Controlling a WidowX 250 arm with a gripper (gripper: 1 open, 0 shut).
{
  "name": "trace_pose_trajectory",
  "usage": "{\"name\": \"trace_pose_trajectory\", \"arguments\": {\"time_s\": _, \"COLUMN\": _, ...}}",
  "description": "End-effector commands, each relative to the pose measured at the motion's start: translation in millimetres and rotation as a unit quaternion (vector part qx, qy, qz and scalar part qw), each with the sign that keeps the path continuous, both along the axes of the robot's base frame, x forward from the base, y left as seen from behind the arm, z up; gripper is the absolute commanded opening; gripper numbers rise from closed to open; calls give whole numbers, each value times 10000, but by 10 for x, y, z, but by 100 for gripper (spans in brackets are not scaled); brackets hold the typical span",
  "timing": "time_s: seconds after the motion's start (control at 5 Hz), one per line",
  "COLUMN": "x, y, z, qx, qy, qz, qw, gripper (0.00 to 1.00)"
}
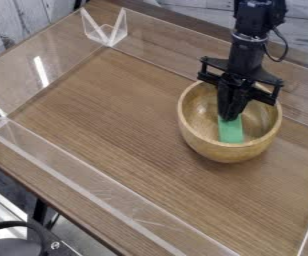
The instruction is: Remove the green block from inside the brown bowl and put it on the table
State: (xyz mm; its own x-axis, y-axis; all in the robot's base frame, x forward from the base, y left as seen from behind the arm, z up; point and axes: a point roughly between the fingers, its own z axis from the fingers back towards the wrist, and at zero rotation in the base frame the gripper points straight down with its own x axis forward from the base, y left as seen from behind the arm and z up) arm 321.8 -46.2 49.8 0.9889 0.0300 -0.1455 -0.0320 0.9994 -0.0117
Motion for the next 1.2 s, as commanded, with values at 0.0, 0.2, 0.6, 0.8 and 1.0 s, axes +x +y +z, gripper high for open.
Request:
{"name": "trace_pose_trajectory", "arguments": {"time_s": 0.0, "x": 121, "y": -24, "z": 166, "qx": -138, "qy": -564, "qz": 43, "qw": 9983, "gripper": 100}}
{"name": "trace_pose_trajectory", "arguments": {"time_s": 0.2, "x": 164, "y": -27, "z": 146, "qx": -234, "qy": -781, "qz": 97, "qw": 9966, "gripper": 0}}
{"name": "trace_pose_trajectory", "arguments": {"time_s": 0.6, "x": 117, "y": -53, "z": 63, "qx": -325, "qy": -914, "qz": 186, "qw": 9951, "gripper": 0}}
{"name": "trace_pose_trajectory", "arguments": {"time_s": 0.8, "x": 104, "y": -73, "z": 8, "qx": -347, "qy": -957, "qz": 217, "qw": 9946, "gripper": 0}}
{"name": "trace_pose_trajectory", "arguments": {"time_s": 1.0, "x": 94, "y": -46, "z": -8, "qx": -419, "qy": -916, "qz": 214, "qw": 9947, "gripper": 0}}
